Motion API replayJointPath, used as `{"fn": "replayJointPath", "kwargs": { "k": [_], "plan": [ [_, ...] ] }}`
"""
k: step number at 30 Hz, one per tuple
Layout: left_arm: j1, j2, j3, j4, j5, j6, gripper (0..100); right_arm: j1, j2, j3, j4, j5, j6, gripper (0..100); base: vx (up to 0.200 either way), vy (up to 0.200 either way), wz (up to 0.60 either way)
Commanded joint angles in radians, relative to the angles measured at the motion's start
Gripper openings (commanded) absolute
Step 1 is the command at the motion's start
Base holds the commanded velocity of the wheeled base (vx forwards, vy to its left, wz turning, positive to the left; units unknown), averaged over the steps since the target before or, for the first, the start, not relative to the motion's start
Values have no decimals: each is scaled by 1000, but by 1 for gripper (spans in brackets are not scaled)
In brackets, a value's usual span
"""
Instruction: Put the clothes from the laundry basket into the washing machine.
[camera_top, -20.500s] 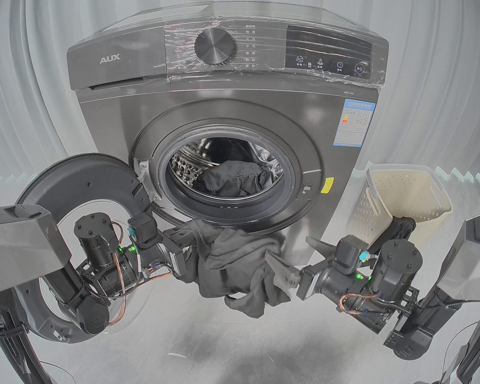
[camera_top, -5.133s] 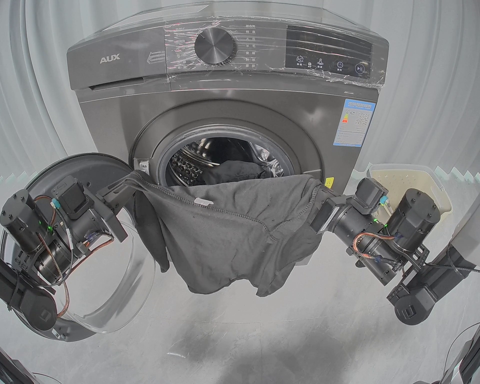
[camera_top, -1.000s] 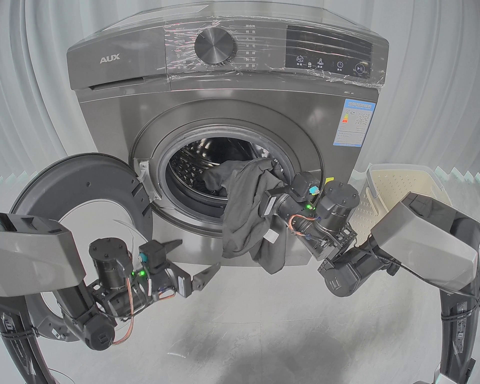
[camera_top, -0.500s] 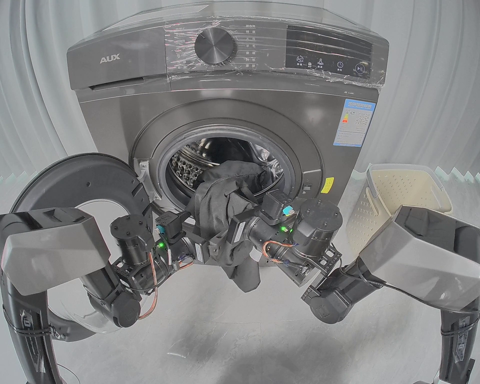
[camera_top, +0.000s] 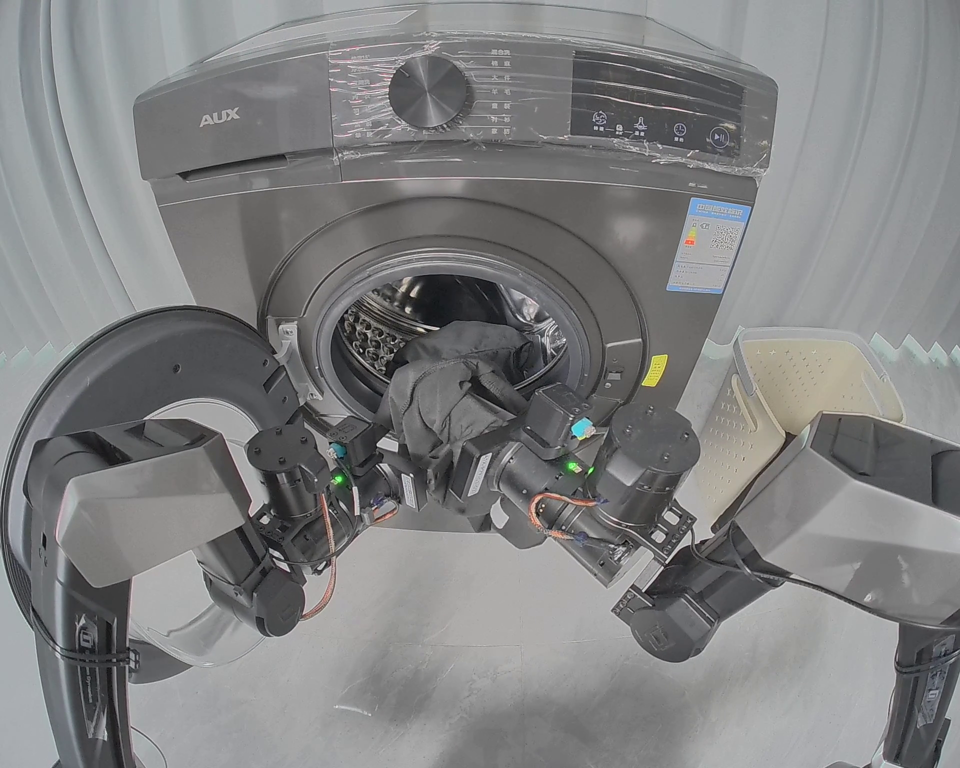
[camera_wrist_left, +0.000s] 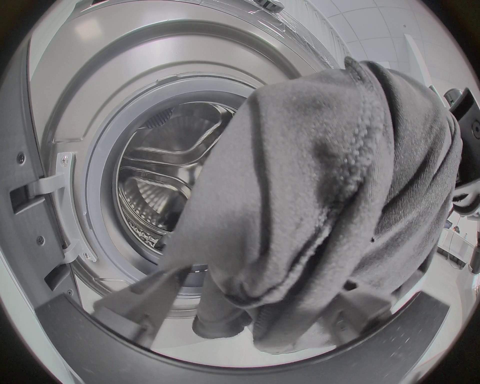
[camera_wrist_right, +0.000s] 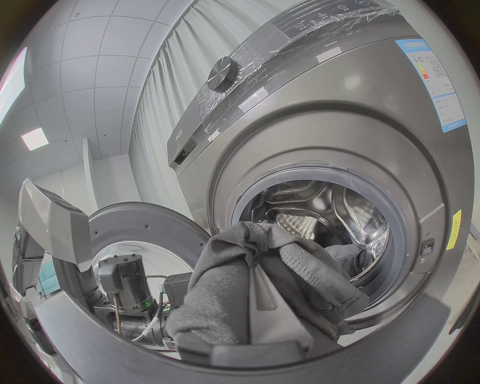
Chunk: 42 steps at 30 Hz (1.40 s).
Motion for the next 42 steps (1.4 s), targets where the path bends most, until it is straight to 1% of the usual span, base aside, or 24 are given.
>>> {"fn": "replayJointPath", "kwargs": {
  "k": [1, 3, 7, 12, 15, 18, 19, 22, 25, 27, 28, 29, 31, 32, 34, 35, 36, 40, 41, 42],
  "plan": [
    [5, 15, -17, -2, 1, -1, 0, 1, -10, 9, 0, 0, 1, 0, 0, 0, 0],
    [5, 17, -22, -7, 1, -5, 0, 1, -13, 15, 1, 0, 1, 0, 0, 0, 0],
    [6, 12, -28, -8, 3, -25, 0, -6, -45, 81, 1, 11, 3, 0, 0, 0, 0],
    [20, 5, -28, -10, 4, -30, 0, -16, -67, 159, 1, 11, 3, 0, 0, 0, 0],
    [20, 2, -30, -10, 30, -31, 0, -17, -67, 201, 0, 12, 1, 0, 0, 0, 0],
    [20, -2, -31, -10, 41, -33, 0, -16, -65, 208, 1, 11, 1, 0, 0, 0, 0],
    [19, -5, -34, -11, 44, -38, 0, -8, -65, 208, 3, 11, 1, 100, 0, 0, 0],
    [14, -15, -31, -11, 44, -39, 0, 0, -65, 205, 3, 11, 4, 100, 0, 0, 0],
    [9, -34, -22, -11, 44, -44, 0, -5, -73, 257, 15, 6, 1, 100, 0, 0, 0],
    [5, -48, 10, -13, 42, -56, 0, -11, -93, 352, 21, 8, -7, 100, 0, 0, 0],
    [3, -51, 21, -13, 42, -58, 0, -12, -94, 375, 21, 8, -7, 100, 0, 0, 0],
    [0, -64, 59, -13, 41, -65, 0, -14, -99, 466, 17, 12, -11, 100, 0, 0, 0],
    [0, -89, 93, -13, 38, -71, 0, -9, -104, 579, 7, 26, -16, 100, 0, 0, 0],
    [3, -100, 107, -13, 38, -73, 0, -5, -102, 613, 0, 37, -14, 100, 0, 0, 0],
    [3, -100, 107, -13, 38, -73, 0, -5, -102, 613, 0, 37, -14, 100, 0, 0, 0],
    [8, -150, 153, -14, 30, -82, 0, -2, -104, 682, -32, 71, -13, 100, 0, 0, 0],
    [8, -170, 170, -14, 29, -87, 0, -2, -104, 687, -45, 74, -11, 100, 0, 0, 0],
    [-14, -262, 237, -14, 29, -120, 0, -29, -105, 687, -68, 63, -7, 100, 0, 0, 0],
    [-21, -281, 257, -14, 29, -123, 0, -45, -105, 682, -68, 60, -5, 100, 0, 0, 0],
    [-24, -301, 277, -14, 29, -123, 0, -63, -105, 682, -71, 48, -4, 100, 0, 0, 0]
  ]
}}
